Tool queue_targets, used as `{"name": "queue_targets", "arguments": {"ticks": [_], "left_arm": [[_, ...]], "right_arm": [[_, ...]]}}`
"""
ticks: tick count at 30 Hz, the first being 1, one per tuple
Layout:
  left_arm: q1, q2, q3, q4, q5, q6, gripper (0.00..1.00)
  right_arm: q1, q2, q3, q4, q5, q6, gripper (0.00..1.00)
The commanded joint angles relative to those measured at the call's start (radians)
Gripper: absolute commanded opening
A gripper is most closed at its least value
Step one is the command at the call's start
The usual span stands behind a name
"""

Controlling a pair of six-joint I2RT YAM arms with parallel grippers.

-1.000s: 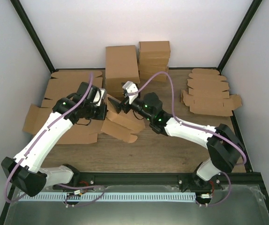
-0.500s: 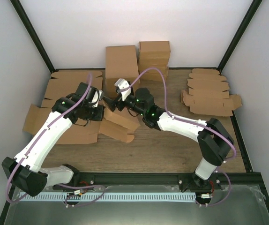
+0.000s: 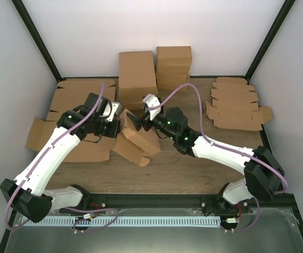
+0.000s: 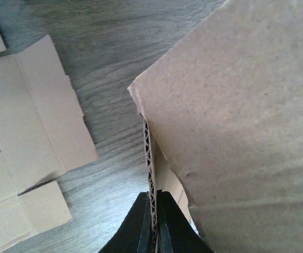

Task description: Fold the paper box

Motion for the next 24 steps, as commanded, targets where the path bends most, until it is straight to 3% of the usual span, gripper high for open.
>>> {"name": "queue_targets", "arguments": {"ticks": [1,8,17,24], "left_arm": [[-0.007,-0.028,0.041,0.004,0.059,0.019,0.04],[-0.013,-0.042,0.058,-0.036,0.073,0.01,0.04],[-0.038,-0.021,0.08,-0.079,0.037,-0.003,0.04],[-0.04,0.006,0.08,-0.112,-0.016,-0.032,0.04]], "right_arm": [[0.012,-0.076,-0.055,-0.017,0.087,0.006,1.0],[-0.013,-0.184,-0.148,-0.036,0.134,0.061,1.0],[-0.026,-0.27,-0.156,-0.17,0.087,0.095,1.0],[-0.035,-0.388,-0.162,-0.342,0.169,0.138,1.0]]}}
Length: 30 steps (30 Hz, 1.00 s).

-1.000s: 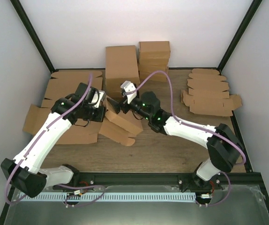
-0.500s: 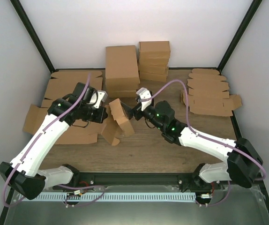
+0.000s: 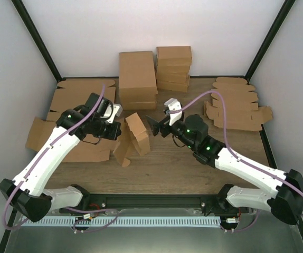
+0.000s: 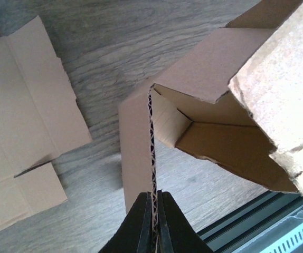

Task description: Fold the paper box

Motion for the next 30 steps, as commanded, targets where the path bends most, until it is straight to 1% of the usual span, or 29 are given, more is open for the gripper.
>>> {"name": "queue_targets", "arguments": {"ticks": [1,5,8,12,19,23,30], "left_arm": [[-0.003,0.011,0.023,-0.025,-0.034,-0.025,0.04],[-0.003,0.027,0.02,-0.019,-0.02,-0.032,0.05],[-0.003,0.027,0.01,-0.006,-0.005,-0.036,0.06],[-0.003,0.033,-0.02,0.013,0.023,-0.039,0.06],[-0.002,0.037,-0.054,0.051,0.057,-0.048,0.07],[-0.002,0.044,-0.061,0.07,0.067,-0.053,0.07],[-0.001,0.049,-0.061,0.087,0.08,-0.06,0.07]], "right_arm": [[-0.009,-0.085,-0.005,-0.148,0.048,0.043,1.0],[-0.008,-0.155,-0.028,-0.237,-0.035,0.08,1.0],[0.01,-0.193,-0.069,-0.267,-0.049,0.098,1.0],[0.051,-0.228,-0.124,-0.242,-0.047,0.116,1.0],[0.069,-0.232,-0.205,-0.199,-0.102,0.182,1.0],[0.102,-0.255,-0.253,-0.157,-0.083,0.184,1.0],[0.104,-0.261,-0.3,-0.127,-0.081,0.222,1.0]]}}
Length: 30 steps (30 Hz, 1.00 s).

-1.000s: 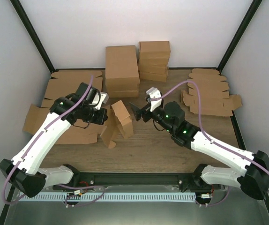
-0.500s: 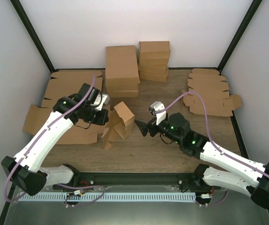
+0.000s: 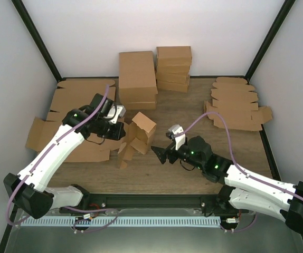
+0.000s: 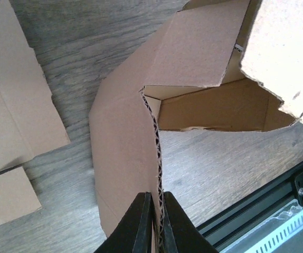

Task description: Fold the paper box

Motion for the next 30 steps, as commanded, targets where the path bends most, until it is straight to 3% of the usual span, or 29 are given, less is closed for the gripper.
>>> {"name": "queue_targets", "arguments": {"ticks": [1,9,30], "left_arm": [[-0.002,0.01,-0.014,0.032,0.027,-0.009,0.07],[-0.002,0.008,-0.033,0.064,0.095,-0.019,0.07],[-0.002,0.015,-0.068,0.101,0.122,-0.022,0.07]], "right_arm": [[0.01,-0.016,-0.017,0.057,-0.011,0.036,1.0],[0.01,-0.011,-0.047,0.088,-0.054,0.012,1.0],[0.01,0.027,-0.051,0.049,0.086,0.121,1.0]]}}
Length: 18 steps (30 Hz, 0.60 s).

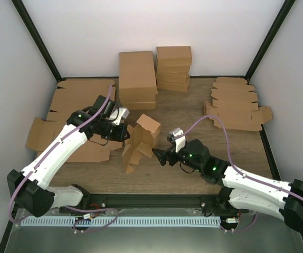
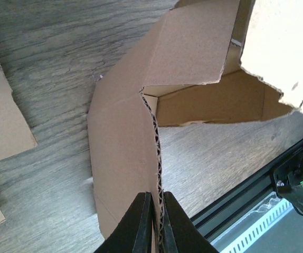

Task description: Fold the paper box

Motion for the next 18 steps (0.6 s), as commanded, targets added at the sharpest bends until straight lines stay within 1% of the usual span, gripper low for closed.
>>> {"name": "queue_targets", "arguments": {"ticks": [1,9,15,18], "left_arm": [[-0.002,-0.004,-0.014,0.027,0.024,-0.001,0.07],[-0.002,-0.004,-0.024,0.029,0.028,0.003,0.07],[-0.002,-0.007,-0.032,0.028,0.04,0.001,0.07],[-0.002,-0.013,-0.038,0.029,0.051,-0.003,0.07]], "right_arm": [[0.007,0.012,0.026,-0.016,0.083,0.059,1.0],[0.006,0.059,0.016,0.006,0.037,0.073,0.98],[0.006,0.106,0.033,0.019,0.139,0.065,0.98],[-0.013,0.136,0.055,0.022,0.121,0.047,0.97]]}}
